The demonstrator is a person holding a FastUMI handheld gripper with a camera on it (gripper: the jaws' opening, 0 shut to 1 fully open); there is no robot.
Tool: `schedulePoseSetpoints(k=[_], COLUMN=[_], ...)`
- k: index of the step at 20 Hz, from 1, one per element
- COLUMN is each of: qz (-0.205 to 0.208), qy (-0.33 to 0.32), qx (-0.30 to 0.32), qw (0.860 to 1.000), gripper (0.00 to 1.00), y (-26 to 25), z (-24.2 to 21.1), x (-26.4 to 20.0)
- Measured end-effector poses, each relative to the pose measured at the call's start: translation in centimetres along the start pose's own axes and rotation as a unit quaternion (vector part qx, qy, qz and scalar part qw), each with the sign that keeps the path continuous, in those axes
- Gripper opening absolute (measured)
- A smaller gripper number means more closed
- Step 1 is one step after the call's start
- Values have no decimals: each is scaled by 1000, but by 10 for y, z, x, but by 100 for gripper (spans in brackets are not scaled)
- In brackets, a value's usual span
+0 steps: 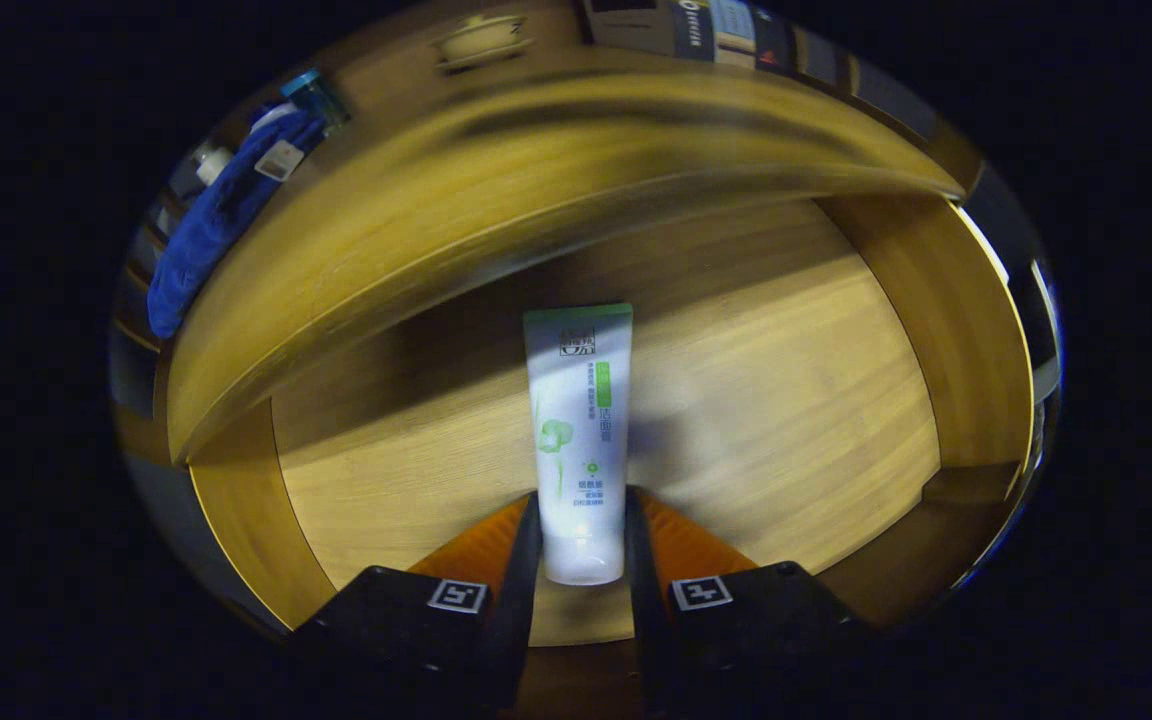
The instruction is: Pull open the drawer, take out the items inside it, and place them on the countertop above the cabinet.
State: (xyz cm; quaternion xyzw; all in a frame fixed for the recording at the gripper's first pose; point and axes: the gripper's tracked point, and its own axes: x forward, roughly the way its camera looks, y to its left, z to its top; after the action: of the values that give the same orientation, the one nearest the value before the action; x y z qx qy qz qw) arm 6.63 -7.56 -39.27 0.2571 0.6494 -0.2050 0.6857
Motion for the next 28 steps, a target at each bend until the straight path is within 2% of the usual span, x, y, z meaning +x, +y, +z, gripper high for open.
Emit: schedulePoseSetpoints(k=[1, 8, 9, 10, 12, 16, 20, 23, 25, 28], qz=[-3, -55, -61, -70, -83, -83, -127, -142, -140, -95], qy=[-11, -91, -100, -105, -116, -166, -201, -239, -272, -336], qx=[-1, -66, -67, -66, -66, -73, -82, -81, -86, -96], qw=[1000, 992, 991, 990, 988, 980, 968, 957, 948, 932], gripper=[50, 49, 50, 50, 50, 50, 50, 50, 50, 49], y=[3, 26, 15, 35, 30, 25, 10, 3, 5, 33], z=[6, 63, 27, 50, 56, 58, 49, 52, 63, 96], x=[-4, -66, -47, -84, -96, -124, -163, -197, -220, -243])
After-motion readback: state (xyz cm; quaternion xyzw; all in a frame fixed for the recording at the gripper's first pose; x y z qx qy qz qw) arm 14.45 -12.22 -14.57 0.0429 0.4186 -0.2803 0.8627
